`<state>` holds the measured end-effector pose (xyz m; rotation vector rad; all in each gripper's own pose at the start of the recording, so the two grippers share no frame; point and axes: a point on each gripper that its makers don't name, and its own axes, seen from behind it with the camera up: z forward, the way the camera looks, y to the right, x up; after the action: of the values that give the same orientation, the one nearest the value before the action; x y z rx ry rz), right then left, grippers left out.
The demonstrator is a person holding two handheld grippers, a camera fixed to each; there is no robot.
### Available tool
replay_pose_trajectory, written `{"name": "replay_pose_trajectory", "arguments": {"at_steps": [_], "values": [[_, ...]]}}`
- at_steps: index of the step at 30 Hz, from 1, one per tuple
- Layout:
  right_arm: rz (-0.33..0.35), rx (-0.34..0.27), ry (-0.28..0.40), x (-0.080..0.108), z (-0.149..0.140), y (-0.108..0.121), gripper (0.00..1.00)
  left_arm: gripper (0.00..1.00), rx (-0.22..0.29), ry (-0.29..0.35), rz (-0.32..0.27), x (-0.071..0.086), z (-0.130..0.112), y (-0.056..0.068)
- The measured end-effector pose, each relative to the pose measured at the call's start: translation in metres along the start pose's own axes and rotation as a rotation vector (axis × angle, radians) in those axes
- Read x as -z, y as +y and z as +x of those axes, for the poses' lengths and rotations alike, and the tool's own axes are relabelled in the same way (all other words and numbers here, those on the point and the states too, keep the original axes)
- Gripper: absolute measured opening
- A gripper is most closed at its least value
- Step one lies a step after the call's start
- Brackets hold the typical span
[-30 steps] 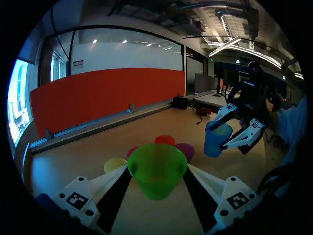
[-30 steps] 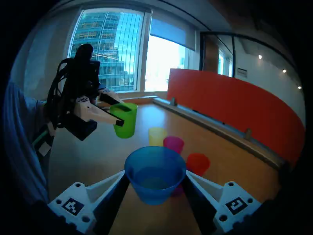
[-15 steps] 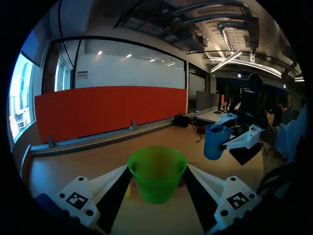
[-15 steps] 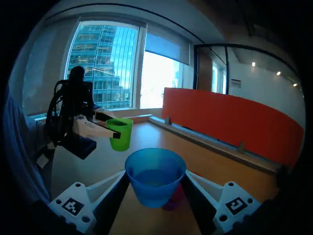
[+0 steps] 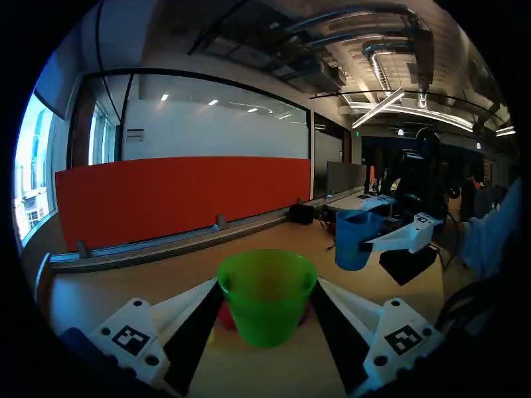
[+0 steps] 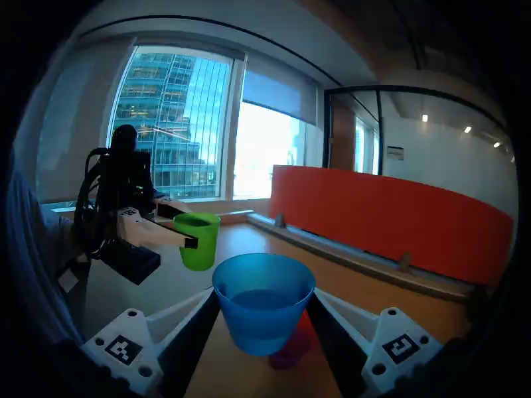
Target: Pour water
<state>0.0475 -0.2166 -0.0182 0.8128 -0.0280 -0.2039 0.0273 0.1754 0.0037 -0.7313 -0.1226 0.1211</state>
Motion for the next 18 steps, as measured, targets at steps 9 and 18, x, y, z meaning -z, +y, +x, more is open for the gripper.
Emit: {"name": "replay_pose_trajectory", "arguments": {"at_steps": [9, 18], "values": [[-0.004, -0.014, 0.037, -0.001, 0.013, 0.005, 0.89, 0.87, -0.021, 0.036, -0.018, -0.001, 0.011, 0.012], [-0.002, 0.001, 0.048, 0.0, 0.024, 0.009, 0.89, 0.87, -0.04, 0.055, -0.035, -0.002, 0.018, 0.024]]}}
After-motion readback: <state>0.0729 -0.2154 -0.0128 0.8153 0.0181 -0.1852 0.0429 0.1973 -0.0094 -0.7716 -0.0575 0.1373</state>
